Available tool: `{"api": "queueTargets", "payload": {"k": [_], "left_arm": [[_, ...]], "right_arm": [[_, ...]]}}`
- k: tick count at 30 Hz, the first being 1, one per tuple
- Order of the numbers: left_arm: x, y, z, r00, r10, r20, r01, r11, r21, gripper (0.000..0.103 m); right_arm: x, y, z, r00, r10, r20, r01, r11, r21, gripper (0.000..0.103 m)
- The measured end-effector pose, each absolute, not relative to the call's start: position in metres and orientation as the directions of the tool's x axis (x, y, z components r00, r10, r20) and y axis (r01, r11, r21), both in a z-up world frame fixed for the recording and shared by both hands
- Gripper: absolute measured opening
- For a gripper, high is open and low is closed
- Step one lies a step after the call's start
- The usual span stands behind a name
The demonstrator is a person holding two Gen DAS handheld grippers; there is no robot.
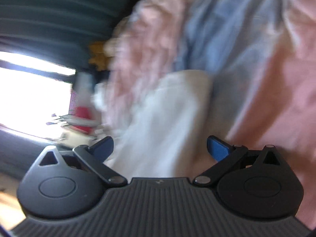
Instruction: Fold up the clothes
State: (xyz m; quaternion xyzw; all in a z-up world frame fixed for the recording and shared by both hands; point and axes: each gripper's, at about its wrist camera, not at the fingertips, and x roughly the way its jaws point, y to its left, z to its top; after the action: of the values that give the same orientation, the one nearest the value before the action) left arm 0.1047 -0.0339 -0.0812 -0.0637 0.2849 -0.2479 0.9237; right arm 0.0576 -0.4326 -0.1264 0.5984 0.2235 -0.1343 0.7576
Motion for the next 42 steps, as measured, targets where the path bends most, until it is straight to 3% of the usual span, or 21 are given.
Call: {"api": "queueTargets", "payload": {"k": [6, 9, 10, 11, 12, 16, 18, 20, 28, 31, 35, 39, 42], "left_arm": [[0.11, -0.029, -0.082, 0.699, -0.508, -0.503, 0.427, 0.861, -0.276, 0.013], [0.113, -0.027, -0.083, 0.692, -0.514, -0.507, 0.428, 0.858, -0.286, 0.013], [0.114, -0.027, -0.083, 0.69, -0.516, -0.508, 0.428, 0.856, -0.289, 0.013], [0.115, -0.026, -0.083, 0.687, -0.518, -0.509, 0.428, 0.855, -0.292, 0.013], [0.116, -0.025, -0.083, 0.685, -0.52, -0.51, 0.428, 0.854, -0.296, 0.013], [0.118, -0.025, -0.084, 0.68, -0.524, -0.513, 0.43, 0.852, -0.3, 0.013], [0.118, -0.025, -0.085, 0.68, -0.524, -0.513, 0.432, 0.851, -0.298, 0.013], [0.118, -0.025, -0.086, 0.679, -0.527, -0.511, 0.435, 0.849, -0.299, 0.014], [0.107, -0.028, -0.09, 0.671, -0.58, -0.462, 0.496, 0.814, -0.301, 0.015], [0.107, -0.031, -0.095, 0.661, -0.598, -0.453, 0.507, 0.801, -0.317, 0.018], [0.102, -0.037, -0.095, 0.642, -0.652, -0.404, 0.566, 0.758, -0.324, 0.035], [0.098, -0.042, -0.095, 0.607, -0.696, -0.383, 0.6, 0.717, -0.354, 0.037], [0.099, -0.039, -0.098, 0.58, -0.696, -0.423, 0.568, 0.718, -0.403, 0.05]], "right_arm": [[0.073, -0.44, -0.135, 0.813, 0.001, -0.582, 0.56, 0.269, 0.783, 0.098], [0.081, -0.45, -0.143, 0.825, 0.01, -0.566, 0.548, 0.237, 0.803, 0.097], [0.081, -0.451, -0.142, 0.836, 0.009, -0.548, 0.531, 0.234, 0.814, 0.091], [0.08, -0.451, -0.14, 0.842, 0.013, -0.539, 0.522, 0.234, 0.82, 0.064], [0.079, -0.451, -0.139, 0.847, 0.017, -0.531, 0.513, 0.233, 0.826, 0.049], [0.074, -0.453, -0.137, 0.879, -0.004, -0.477, 0.468, 0.209, 0.859, 0.034], [0.072, -0.453, -0.132, 0.888, -0.025, -0.459, 0.453, 0.213, 0.865, 0.016], [0.071, -0.453, -0.122, 0.903, -0.051, -0.427, 0.426, 0.238, 0.873, 0.009], [0.097, -0.43, -0.05, 0.957, -0.114, -0.267, 0.289, 0.471, 0.834, 0.007], [0.107, -0.442, -0.032, 0.975, -0.138, -0.172, 0.217, 0.46, 0.861, 0.007], [0.111, -0.472, -0.006, 0.974, -0.217, -0.062, 0.168, 0.513, 0.841, 0.006], [0.09, -0.502, 0.004, 0.925, -0.38, 0.011, 0.23, 0.582, 0.78, 0.006], [0.075, -0.537, -0.032, 0.855, -0.504, -0.125, 0.399, 0.482, 0.78, 0.006]]}}
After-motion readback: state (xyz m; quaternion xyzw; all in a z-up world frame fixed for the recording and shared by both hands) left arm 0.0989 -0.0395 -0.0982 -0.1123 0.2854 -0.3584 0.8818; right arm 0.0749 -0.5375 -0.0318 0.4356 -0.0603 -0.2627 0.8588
